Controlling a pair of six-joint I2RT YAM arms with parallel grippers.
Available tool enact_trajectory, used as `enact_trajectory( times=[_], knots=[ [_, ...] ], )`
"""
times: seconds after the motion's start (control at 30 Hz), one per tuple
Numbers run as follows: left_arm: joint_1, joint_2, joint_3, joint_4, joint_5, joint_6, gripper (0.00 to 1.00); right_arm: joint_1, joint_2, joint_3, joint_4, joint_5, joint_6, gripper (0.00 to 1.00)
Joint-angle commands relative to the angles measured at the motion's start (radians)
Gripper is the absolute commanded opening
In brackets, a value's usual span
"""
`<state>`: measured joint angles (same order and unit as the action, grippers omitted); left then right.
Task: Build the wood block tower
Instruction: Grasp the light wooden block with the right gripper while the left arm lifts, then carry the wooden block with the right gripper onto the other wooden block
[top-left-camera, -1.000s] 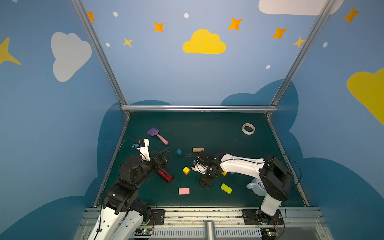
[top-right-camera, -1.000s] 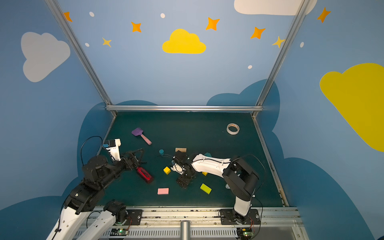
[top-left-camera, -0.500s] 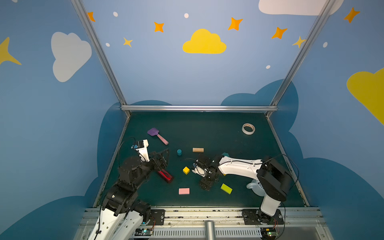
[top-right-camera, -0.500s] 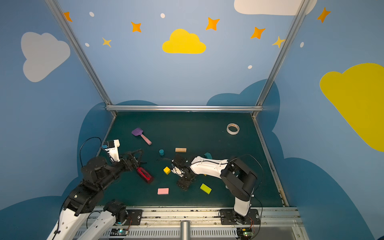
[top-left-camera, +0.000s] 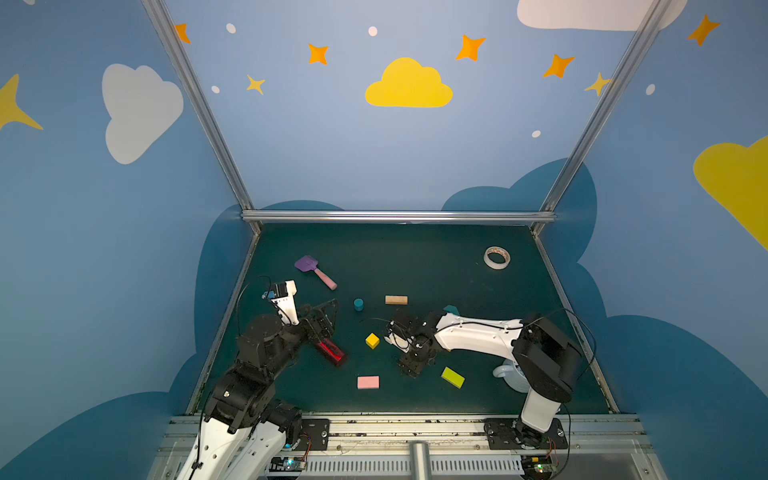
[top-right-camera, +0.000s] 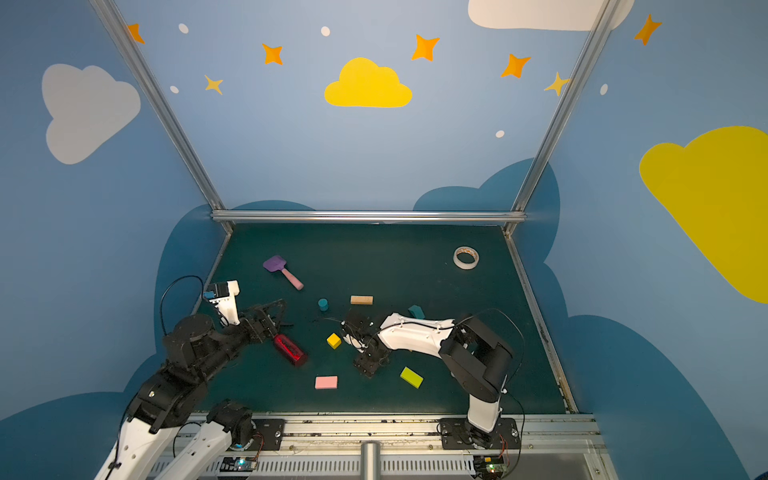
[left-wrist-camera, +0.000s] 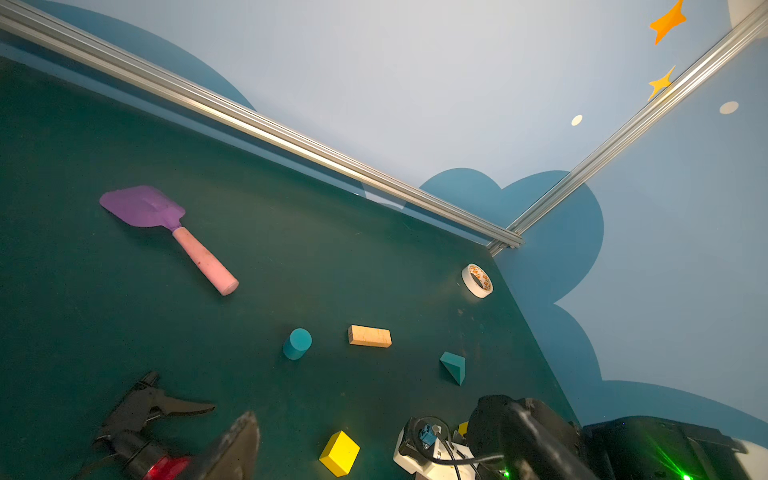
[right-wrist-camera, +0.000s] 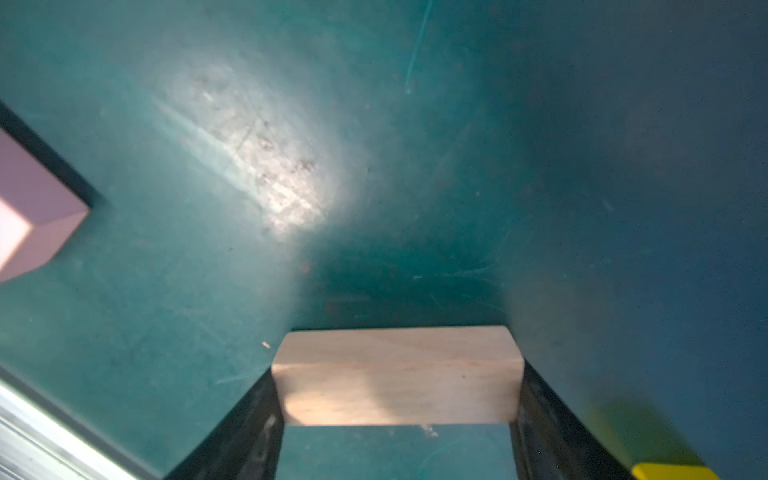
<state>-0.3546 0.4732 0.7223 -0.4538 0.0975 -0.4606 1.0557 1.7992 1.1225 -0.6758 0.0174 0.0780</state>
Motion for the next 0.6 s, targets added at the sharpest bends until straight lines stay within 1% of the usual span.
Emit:
enact_trajectory(
  times=[0.0, 0.13, 0.27, 0.37, 0.47, 0.57],
  knots=[
    [-0.002, -0.010, -0.010, -0.005, -0.010, 0.013, 0.90, 0.004, 0.019, 0.037, -0.059, 0.021, 0.056, 0.51],
    [-0.003, -0.012, -0.012, -0.001, -0.009, 0.013, 0.90, -0.012, 0.029, 0.112, -0.131, 0.084, 0.123, 0.46],
    [-0.002, -0.015, -0.017, 0.010, -0.007, 0.010, 0.90, -0.048, 0.025, 0.161, -0.146, 0.076, 0.148, 0.40],
    [-0.002, -0.010, -0.024, 0.024, -0.002, 0.013, 0.90, -0.089, 0.026, 0.200, -0.160, 0.076, 0.181, 0.38],
    [-0.002, -0.004, -0.024, 0.029, -0.001, 0.013, 0.90, -0.117, 0.052, 0.253, -0.183, 0.084, 0.226, 0.35],
    [-0.002, 0.000, -0.022, 0.029, 0.002, 0.014, 0.90, -0.133, 0.101, 0.314, -0.192, 0.096, 0.281, 0.35]
  ],
)
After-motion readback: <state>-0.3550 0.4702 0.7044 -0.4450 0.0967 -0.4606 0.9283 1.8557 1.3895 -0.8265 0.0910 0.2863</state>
